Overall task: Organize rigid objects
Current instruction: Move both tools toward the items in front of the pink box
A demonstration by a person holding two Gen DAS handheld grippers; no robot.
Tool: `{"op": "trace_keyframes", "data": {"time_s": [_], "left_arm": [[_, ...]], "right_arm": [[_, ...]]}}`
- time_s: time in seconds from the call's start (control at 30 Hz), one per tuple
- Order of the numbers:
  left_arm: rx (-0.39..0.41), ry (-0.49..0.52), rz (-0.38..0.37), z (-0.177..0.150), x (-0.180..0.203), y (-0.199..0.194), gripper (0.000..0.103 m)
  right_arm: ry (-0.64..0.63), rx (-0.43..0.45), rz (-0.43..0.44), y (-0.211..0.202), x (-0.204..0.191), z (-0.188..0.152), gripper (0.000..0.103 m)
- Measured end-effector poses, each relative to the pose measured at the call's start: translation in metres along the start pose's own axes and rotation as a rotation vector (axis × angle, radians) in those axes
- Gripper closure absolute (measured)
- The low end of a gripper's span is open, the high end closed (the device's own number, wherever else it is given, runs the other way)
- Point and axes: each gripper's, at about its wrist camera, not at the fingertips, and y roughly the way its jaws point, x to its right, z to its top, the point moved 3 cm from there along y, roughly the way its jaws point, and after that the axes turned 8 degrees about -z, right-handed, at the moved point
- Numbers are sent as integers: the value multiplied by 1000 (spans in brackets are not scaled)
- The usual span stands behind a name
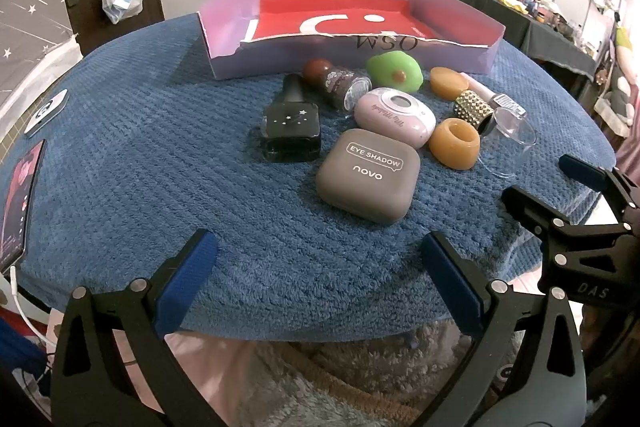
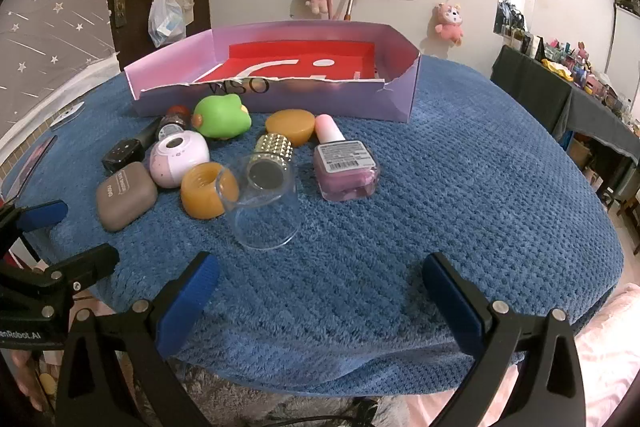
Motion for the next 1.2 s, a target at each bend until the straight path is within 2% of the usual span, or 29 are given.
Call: {"op": "trace_keyframes", "data": {"time_s": [0.47, 0.73, 1.0, 1.2], "left_arm": [[-17, -1, -1, 1, 2, 1, 0], [-16, -41, -20, 10, -2, 4, 0], [-21, -11, 15, 10, 3, 7, 0], [-17, -18, -11, 11, 4, 5, 0]], "right_arm": [[16, -1, 10, -2, 3, 0, 1], [-15, 1, -2, -3, -2, 1, 3], [-8, 0, 11, -3, -3, 1, 3], [-22, 7, 26, -5, -7, 1, 10]]}}
